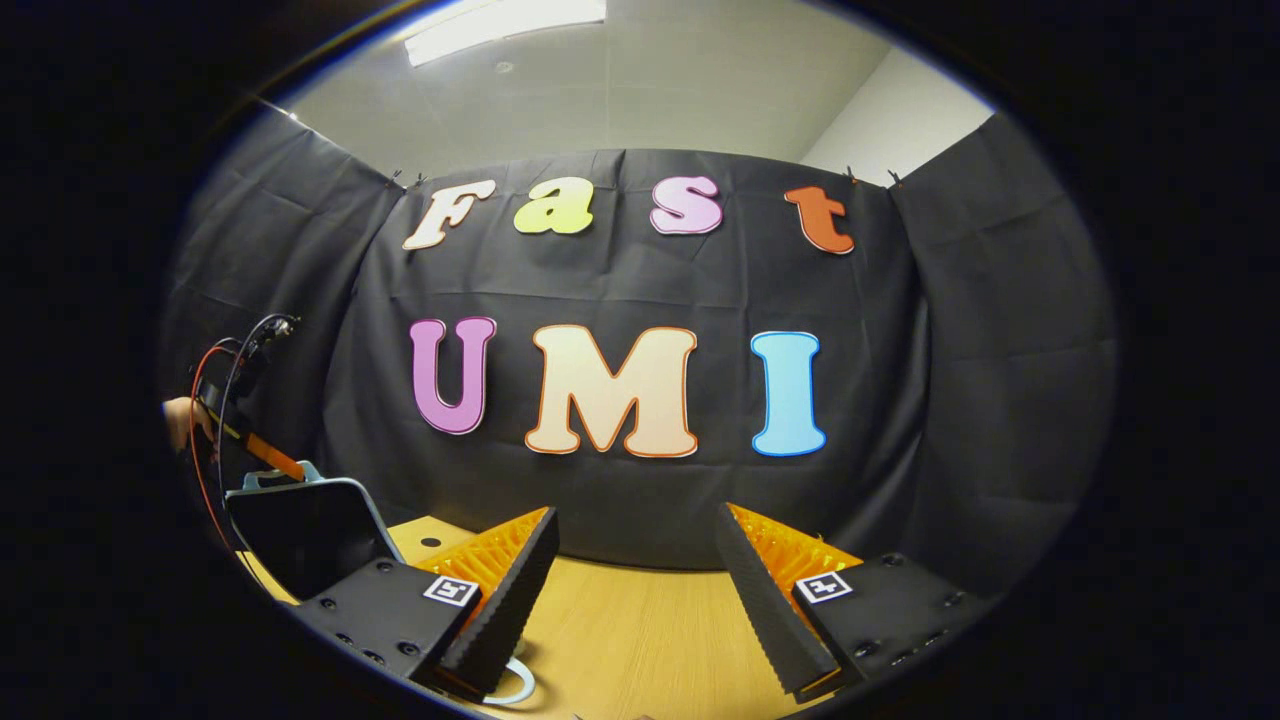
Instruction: First open the suitcase, pack the skin care products into it, and then close the suitcase.
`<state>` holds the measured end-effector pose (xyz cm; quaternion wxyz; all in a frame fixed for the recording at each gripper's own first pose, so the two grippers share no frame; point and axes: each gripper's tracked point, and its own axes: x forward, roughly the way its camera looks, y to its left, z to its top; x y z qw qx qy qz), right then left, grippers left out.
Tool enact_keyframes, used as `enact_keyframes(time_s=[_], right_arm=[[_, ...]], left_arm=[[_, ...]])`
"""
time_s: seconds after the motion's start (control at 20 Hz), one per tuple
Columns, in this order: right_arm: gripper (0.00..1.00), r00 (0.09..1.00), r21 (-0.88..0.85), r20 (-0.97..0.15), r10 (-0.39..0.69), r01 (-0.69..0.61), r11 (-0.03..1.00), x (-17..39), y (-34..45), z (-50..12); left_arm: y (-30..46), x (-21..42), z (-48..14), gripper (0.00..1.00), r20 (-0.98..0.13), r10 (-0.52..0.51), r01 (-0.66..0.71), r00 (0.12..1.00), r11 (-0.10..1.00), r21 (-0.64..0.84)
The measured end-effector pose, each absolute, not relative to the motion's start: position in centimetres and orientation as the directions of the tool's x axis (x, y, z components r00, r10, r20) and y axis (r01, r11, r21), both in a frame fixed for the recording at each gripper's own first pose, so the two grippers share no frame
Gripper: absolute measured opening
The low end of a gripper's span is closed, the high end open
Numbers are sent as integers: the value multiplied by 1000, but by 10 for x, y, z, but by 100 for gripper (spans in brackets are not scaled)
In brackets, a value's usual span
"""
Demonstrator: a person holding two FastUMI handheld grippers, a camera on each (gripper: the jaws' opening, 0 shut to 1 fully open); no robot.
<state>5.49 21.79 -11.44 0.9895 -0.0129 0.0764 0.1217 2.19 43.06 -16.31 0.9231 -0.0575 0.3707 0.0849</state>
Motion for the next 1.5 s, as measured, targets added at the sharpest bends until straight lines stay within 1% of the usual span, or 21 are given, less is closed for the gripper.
enact_keyframes(time_s=[0.2,0.25,0.45,0.5,0.6,0.65,0.75,0.95,1.1,1.15,1.25,1.3,1.35,1.4,1.45,1.5], right_arm=[[100,958,-1,-165,234,-237,971,54,235,-120],[99,958,8,-170,232,-234,972,55,239,-121],[99,956,17,-197,219,-220,975,61,248,-129],[100,955,19,-202,218,-219,976,62,252,-131],[99,952,14,-216,219,-222,975,63,257,-136],[96,949,11,-224,221,-224,974,64,260,-139],[100,945,14,-239,225,-228,974,65,265,-144],[99,939,22,-257,228,-230,973,64,271,-148],[100,938,10,-265,222,-227,974,61,268,-150],[100,938,9,-269,219,-225,974,60,268,-150],[100,937,5,-277,215,-222,975,59,265,-152],[99,937,2,-278,213,-221,975,59,263,-152],[99,936,1,-278,214,-222,975,59,262,-150],[99,937,-1,-275,215,-223,975,60,259,-148],[99,939,-2,-268,215,-223,975,60,256,-145],[99,941,-1,-259,216,-224,975,59,253,-142]], left_arm=[[475,23,-188,0,-724,130,-242,677,969,-52],[484,21,-196,0,-732,135,-253,667,966,-52],[522,12,-226,0,-766,156,-292,623,955,-43],[530,10,-235,0,-775,159,-301,612,953,-43],[547,4,-252,0,-793,185,-314,580,949,-8],[560,5,-258,0,-784,219,-318,581,948,29],[566,1,-273,0,-794,217,-329,568,944,23],[573,-12,-293,0,-812,251,-354,527,934,59],[575,-22,-304,0,-832,262,-380,489,923,68],[574,-21,-304,0,-830,272,-395,486,916,69],[578,-15,-302,0,-802,307,-423,512,903,75],[585,-15,-300,4,-782,351,-442,515,890,108],[594,-15,-298,10,-749,406,-463,524,874,150],[601,-10,-290,19,-703,445,-484,554,860,164],[598,-1,-282,19,-660,459,-498,595,855,145],[592,5,-268,41,-613,470,-507,634,852,130]])
